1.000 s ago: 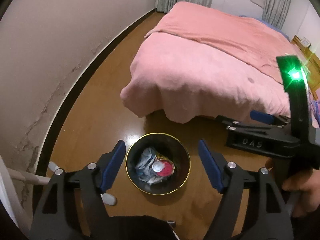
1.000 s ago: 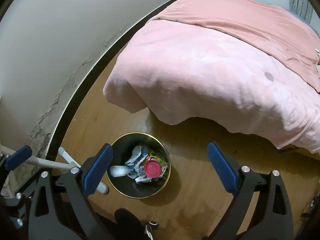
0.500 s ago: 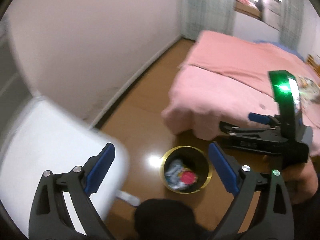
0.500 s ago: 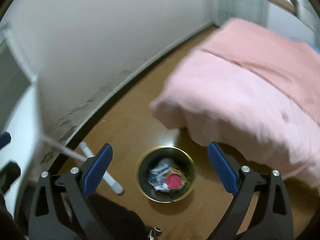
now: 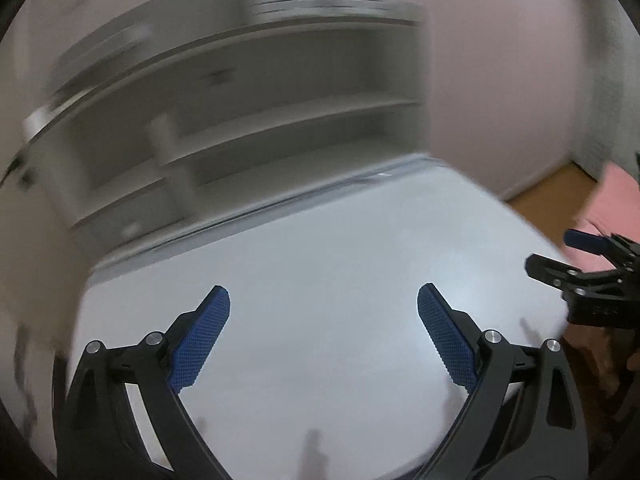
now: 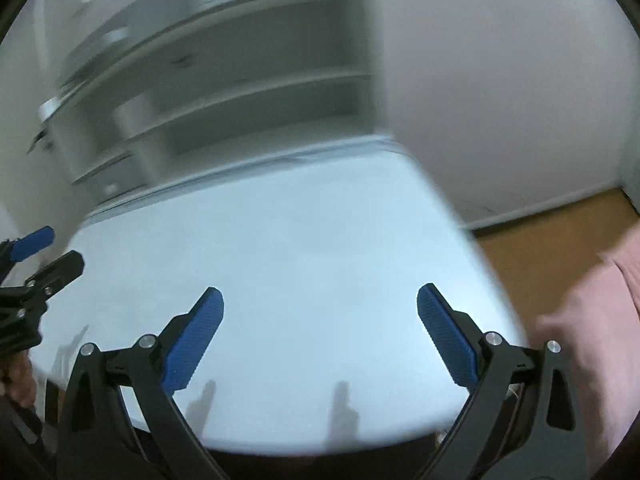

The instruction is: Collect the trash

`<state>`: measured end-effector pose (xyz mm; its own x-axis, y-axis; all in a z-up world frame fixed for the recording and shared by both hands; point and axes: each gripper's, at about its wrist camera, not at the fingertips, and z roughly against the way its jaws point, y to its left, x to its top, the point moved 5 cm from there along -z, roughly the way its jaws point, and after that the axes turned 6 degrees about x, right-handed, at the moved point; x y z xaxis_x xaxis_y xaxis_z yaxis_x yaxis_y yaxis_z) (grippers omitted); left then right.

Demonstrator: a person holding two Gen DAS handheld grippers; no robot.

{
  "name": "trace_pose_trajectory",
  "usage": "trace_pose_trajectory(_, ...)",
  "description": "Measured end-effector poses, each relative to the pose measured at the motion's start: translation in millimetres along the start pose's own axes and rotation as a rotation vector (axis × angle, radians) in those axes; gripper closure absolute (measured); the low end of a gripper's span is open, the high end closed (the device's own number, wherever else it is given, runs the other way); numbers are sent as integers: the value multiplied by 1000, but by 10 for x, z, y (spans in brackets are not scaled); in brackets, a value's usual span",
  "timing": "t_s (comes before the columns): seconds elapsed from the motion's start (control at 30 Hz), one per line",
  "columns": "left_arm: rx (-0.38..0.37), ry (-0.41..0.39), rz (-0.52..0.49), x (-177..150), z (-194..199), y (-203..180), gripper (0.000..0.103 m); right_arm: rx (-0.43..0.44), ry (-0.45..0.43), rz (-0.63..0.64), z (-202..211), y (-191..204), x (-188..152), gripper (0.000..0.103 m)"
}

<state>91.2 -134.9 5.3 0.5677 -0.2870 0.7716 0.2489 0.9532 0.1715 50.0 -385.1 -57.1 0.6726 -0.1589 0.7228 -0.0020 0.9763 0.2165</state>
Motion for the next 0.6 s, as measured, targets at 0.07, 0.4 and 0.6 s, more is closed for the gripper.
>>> trace_pose_trajectory(0.07,50,10,61,-79,32,345,11,47,12,50,-123,334,59,9)
trace_pose_trajectory(0.4,179,50,231,-448,134,1276,11,114,43,191,-405,1231,202,8)
trace_pose_trajectory(0.6,184,47,255,-488,115,1486,11,106,51,191,-461,1310,199,8)
